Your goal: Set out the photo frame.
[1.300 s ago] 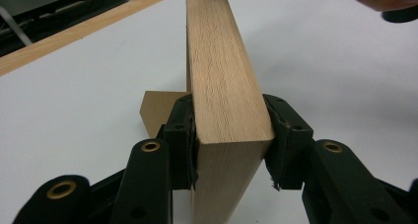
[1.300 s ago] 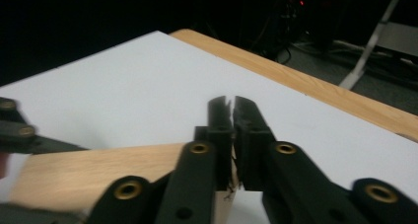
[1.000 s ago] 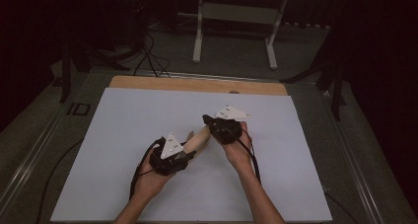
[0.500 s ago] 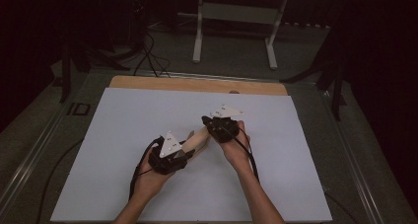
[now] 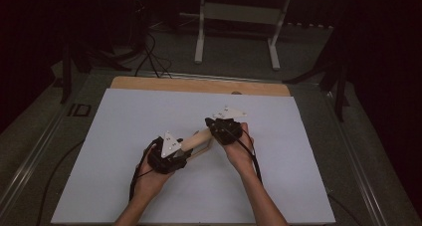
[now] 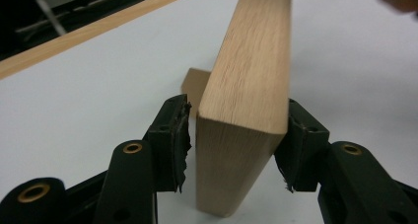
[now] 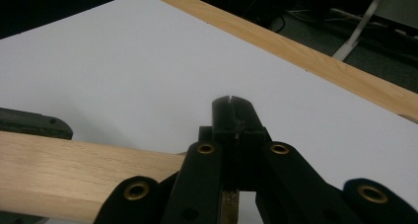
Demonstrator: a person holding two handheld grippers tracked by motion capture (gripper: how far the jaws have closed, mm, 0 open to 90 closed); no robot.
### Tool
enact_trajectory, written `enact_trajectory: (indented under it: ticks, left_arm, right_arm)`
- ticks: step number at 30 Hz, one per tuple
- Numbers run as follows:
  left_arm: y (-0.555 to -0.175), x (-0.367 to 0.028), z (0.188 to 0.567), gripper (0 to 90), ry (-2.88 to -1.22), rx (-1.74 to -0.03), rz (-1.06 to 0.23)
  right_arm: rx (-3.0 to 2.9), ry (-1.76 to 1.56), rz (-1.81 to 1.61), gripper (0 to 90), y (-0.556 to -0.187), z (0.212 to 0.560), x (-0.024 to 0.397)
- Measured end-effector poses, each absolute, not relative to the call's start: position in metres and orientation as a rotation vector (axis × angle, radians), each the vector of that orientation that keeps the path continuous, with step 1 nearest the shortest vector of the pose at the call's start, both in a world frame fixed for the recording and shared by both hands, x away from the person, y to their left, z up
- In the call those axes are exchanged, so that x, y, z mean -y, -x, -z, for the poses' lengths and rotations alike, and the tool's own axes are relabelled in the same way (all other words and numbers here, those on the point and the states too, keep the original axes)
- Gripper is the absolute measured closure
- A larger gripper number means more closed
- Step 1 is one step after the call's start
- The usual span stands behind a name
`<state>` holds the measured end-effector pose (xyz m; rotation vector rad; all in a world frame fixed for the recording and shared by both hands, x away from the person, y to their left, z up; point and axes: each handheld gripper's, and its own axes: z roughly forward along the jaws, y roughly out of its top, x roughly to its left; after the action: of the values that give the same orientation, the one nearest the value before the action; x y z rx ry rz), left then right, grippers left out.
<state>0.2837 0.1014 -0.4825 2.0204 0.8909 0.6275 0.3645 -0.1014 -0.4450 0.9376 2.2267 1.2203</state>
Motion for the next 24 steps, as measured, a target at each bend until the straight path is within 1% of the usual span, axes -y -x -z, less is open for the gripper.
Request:
enact_trajectory:
  ticks: [10,19,24]
  left_arm:
    - [-0.29,-0.11,0.486,54.1,-2.016,-0.956,-0.612]
    - [-0.295,-0.115,0.487,53.5,-2.012,-0.98,-0.605]
    - [-0.296,-0.117,0.487,53.6,-2.01,-0.984,-0.589]
  right_arm:
    - [-2.243,-0.943,-1.221,89.9,-0.36,0.445,0.104]
    - [-2.26,-0.951,-1.22,89.7,-0.357,0.443,0.106]
    - [-2.259,-0.922,-1.251,79.7,-0.358,0.444,0.107]
